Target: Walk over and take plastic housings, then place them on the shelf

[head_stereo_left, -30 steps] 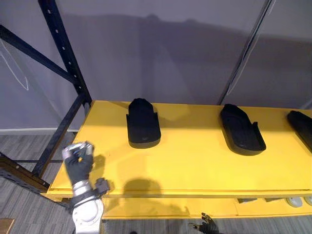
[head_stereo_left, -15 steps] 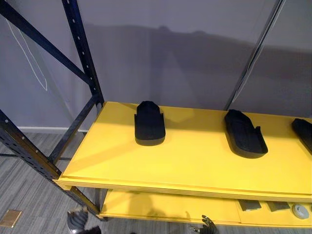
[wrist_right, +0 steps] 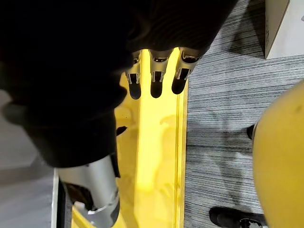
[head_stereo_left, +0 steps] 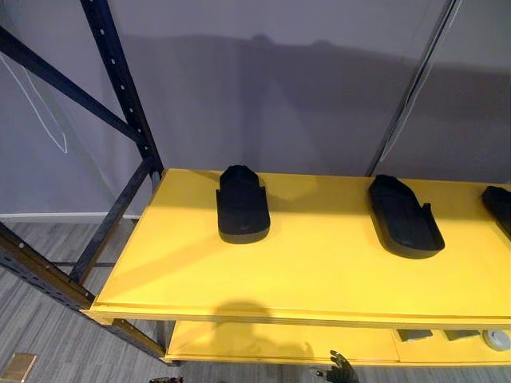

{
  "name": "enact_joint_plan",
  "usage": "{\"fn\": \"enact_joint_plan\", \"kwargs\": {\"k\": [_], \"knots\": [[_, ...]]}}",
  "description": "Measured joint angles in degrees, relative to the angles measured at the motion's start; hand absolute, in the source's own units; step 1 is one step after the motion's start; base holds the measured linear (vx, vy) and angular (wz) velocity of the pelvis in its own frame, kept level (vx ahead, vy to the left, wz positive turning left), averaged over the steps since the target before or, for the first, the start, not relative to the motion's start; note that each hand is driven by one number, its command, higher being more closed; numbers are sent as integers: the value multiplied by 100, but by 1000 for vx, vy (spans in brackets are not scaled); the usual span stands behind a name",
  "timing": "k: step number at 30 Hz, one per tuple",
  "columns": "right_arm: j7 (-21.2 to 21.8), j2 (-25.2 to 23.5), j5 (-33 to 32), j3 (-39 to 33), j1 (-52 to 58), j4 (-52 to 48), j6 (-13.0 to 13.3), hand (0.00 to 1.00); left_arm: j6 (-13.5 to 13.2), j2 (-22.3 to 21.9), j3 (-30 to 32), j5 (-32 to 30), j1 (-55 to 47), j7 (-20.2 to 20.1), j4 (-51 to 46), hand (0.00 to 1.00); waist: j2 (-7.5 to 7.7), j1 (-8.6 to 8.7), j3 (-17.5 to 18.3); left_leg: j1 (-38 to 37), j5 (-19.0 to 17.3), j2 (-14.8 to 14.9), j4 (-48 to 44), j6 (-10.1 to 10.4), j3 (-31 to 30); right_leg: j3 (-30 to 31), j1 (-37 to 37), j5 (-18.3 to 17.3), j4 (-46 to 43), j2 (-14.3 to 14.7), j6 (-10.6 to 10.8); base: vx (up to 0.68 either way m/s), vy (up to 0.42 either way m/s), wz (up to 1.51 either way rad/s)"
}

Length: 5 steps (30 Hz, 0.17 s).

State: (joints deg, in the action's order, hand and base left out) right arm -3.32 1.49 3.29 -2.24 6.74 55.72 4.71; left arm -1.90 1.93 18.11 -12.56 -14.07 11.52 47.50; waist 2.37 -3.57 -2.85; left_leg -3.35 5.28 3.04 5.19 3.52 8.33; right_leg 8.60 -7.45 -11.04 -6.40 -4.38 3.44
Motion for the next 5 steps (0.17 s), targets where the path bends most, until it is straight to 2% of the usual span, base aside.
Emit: {"fn": "enact_joint_plan", "kwargs": {"k": [5], "knots": [[-4, 66, 0, -37, -55, 16, 0, 0, -44, 39, -165, 5, 91, -67, 107, 0, -61, 4, -132, -1, -5, -1, 4, 3, 13, 13, 7, 0, 5, 0, 0, -21, -3, -1]]}}
